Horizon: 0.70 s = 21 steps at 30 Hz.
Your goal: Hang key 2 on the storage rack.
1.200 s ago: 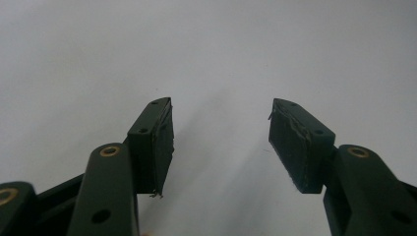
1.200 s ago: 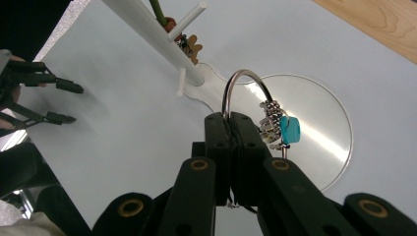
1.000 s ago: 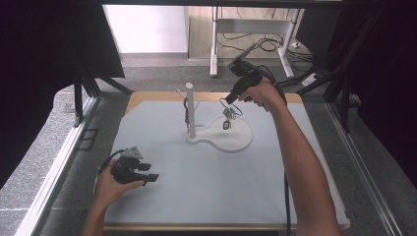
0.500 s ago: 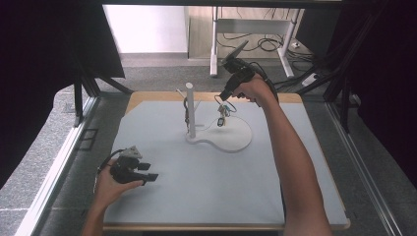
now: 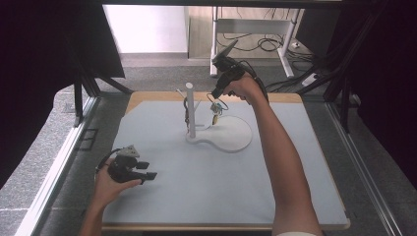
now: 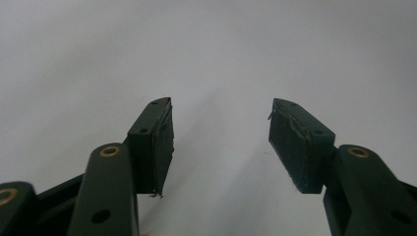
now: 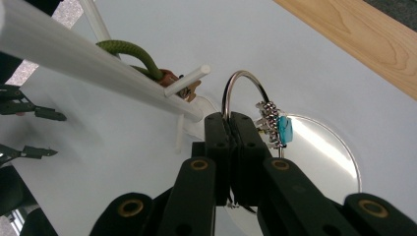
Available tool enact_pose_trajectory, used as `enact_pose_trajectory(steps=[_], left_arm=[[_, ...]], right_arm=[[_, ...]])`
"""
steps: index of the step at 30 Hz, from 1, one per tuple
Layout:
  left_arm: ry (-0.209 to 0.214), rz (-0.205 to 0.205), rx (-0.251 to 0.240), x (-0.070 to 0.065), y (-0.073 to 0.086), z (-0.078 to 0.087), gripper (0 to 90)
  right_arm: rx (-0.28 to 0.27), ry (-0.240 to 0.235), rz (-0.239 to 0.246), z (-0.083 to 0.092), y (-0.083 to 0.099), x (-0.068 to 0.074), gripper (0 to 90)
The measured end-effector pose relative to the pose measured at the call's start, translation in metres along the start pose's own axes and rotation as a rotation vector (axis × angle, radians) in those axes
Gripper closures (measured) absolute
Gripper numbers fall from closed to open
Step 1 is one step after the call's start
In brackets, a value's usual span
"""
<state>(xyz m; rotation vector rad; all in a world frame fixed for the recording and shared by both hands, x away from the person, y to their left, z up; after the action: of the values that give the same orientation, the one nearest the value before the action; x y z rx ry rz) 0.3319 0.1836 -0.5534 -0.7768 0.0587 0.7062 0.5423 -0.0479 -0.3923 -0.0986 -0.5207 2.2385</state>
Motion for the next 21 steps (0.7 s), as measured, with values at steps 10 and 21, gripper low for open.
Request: enact_pose_trajectory(steps=[10, 21], left_arm=[[0.001, 0.002, -0.008, 0.001, 0.000, 0.002, 42.9], [0.003, 0.000, -0.008, 0.001, 0.000, 0.002, 42.9]], right_arm=[[-0.003, -0.009, 0.007, -0.012, -0.008, 0.008, 87.7], [0.012, -0.016, 0.031, -0.021, -0.010, 0.019, 87.7]])
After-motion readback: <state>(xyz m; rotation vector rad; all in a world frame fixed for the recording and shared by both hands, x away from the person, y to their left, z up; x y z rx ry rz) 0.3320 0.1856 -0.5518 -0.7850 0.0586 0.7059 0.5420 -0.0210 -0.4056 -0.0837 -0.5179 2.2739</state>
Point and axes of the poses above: each handheld gripper's, and its own axes: z roughly backward along the jaws, y roughly out of its underside, x roughly to its left, the point moved 10 cm from there along -z, roughly forward along the jaws, and after that the axes turned 8 degrees about y, right-handed, at the moved point
